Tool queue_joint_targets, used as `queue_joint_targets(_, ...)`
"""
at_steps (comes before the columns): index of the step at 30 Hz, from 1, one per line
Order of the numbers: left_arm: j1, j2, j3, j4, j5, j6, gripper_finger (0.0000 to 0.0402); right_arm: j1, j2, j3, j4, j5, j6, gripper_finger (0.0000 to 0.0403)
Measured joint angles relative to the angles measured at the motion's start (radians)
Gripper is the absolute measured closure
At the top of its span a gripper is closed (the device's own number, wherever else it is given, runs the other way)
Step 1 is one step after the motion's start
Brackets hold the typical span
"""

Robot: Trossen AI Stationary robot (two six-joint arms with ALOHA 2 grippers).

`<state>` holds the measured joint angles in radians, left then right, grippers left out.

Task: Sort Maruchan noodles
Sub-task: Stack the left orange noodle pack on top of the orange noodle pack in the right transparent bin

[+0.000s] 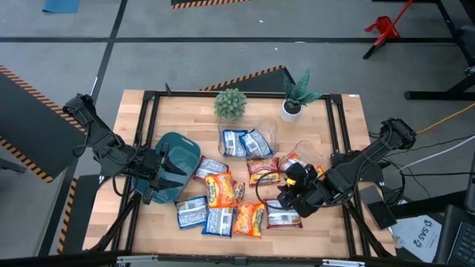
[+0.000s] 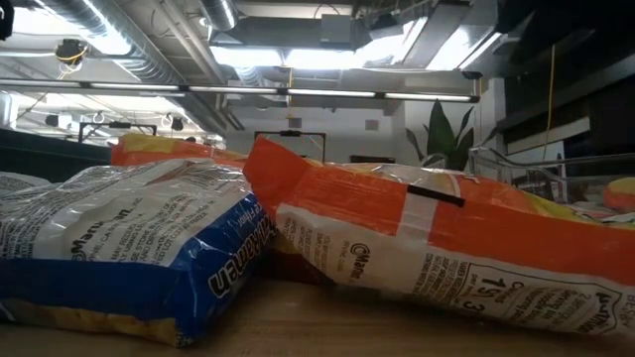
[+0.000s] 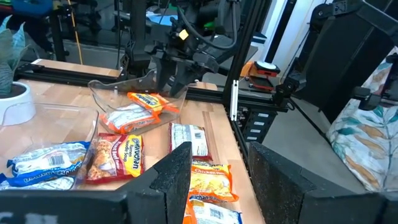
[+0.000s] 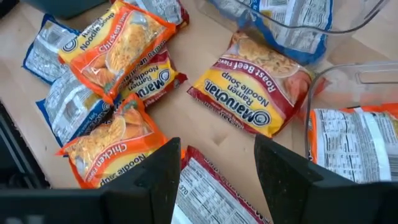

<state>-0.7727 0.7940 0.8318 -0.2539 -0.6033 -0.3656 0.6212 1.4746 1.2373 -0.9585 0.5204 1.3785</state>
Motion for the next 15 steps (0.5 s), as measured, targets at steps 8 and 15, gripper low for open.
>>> queue_joint_targets(8, 0.000, 0.000, 0.000, 0.000, 0.000, -0.001, 0.0247, 0.000, 0.000, -0.001, 0.015, 0.040, 0.000, 0.0215)
queue_joint_targets(15, 0.000, 0.000, 0.000, 0.000, 0.000, -0.012, 0.0247, 0.000, 0.000, -0.001, 0.017, 0.080, 0.000, 0.0215)
